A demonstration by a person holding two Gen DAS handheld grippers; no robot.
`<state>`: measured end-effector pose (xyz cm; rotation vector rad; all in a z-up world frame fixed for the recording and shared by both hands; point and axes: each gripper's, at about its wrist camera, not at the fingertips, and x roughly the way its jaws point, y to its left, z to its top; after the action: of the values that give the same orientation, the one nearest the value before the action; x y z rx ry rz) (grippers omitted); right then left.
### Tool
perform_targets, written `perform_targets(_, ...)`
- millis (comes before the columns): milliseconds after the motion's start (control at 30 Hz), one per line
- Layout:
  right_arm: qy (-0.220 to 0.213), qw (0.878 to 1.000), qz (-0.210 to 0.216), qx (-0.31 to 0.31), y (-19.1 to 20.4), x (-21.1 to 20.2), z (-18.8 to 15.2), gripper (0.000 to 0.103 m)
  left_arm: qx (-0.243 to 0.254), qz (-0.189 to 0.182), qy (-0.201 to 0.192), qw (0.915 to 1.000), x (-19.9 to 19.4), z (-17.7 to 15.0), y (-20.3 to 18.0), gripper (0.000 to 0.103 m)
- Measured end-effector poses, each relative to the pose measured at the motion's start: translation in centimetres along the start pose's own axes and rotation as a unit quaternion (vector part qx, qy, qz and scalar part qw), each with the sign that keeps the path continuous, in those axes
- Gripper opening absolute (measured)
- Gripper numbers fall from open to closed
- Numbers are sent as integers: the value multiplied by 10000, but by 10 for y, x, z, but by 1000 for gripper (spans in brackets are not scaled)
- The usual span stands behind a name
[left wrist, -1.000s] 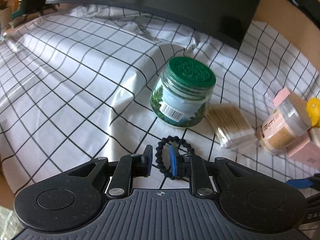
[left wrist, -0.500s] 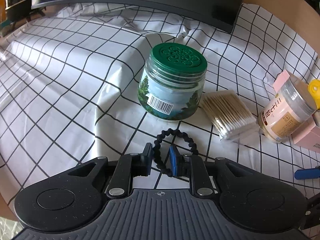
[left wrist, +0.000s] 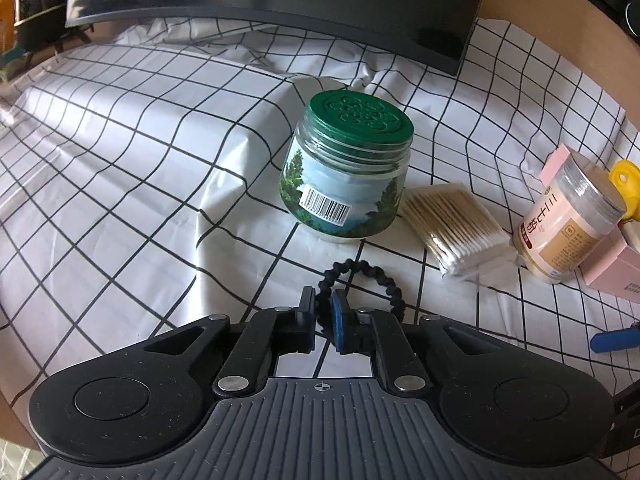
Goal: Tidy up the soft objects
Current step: 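Grasp the cotton swab pack with the right tool while the left tool holds the hair tie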
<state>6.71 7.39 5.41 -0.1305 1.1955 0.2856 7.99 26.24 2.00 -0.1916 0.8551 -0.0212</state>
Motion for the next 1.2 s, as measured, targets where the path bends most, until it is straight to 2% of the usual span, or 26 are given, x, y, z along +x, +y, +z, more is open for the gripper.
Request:
perform_targets(133,-153,9990,418,-105,-1,-10,8,100,55,-10,-8,10000,-4,-3,-2,10)
perform_targets(200,-422,9961,244,-734,18,-22,14,100,27,-38,-75,10000,-9,-5,-1,10)
perform_targets(300,-465,9854,204,-1628,50,-34,29,100,-61,-113,-169,9998,-17,-7,0,10)
perform_targets(367,-469,9774,161,-2053,69,-40,54,100,-95,-167,-225,9996,-22,-8,0,9)
perform_targets(433,-457,9741,136,-2208,75,-47,82,100,-174,-215,-302,9992,-28,-8,3,9)
perform_targets(500,-143,9762,264,-2146,74,-47,119,100,-304,-256,-391,9984,-35,-8,7,9)
perform_targets(567,405,9789,359,-1970,68,-34,155,100,-442,-310,-447,9975,-42,-10,12,9)
perform_targets(667,881,9804,209,-1751,60,-10,187,100,-660,-310,-531,9959,-51,-14,21,9)
perform_targets(733,1012,9769,111,-1881,63,5,191,100,-814,-286,-599,9945,-57,-19,26,9)
perform_targets(867,1596,9699,83,-1835,67,43,194,99,-1125,-249,-641,9913,-63,-31,34,9)
perform_targets(933,1756,9649,-9,-1954,72,57,190,98,-1286,-241,-620,9895,-62,-35,36,9)
perform_targets(1033,1884,9598,-182,-2074,78,72,184,97,-1275,-256,-522,9901,-60,-39,35,9)
perform_targets(1167,1901,9584,-207,-2120,81,81,184,96,-1301,-296,-479,9899,-59,-42,36,9)
perform_targets(1200,1896,9588,-209,-2106,82,83,184,93,-1322,-305,-481,9896,-59,-43,36,9)
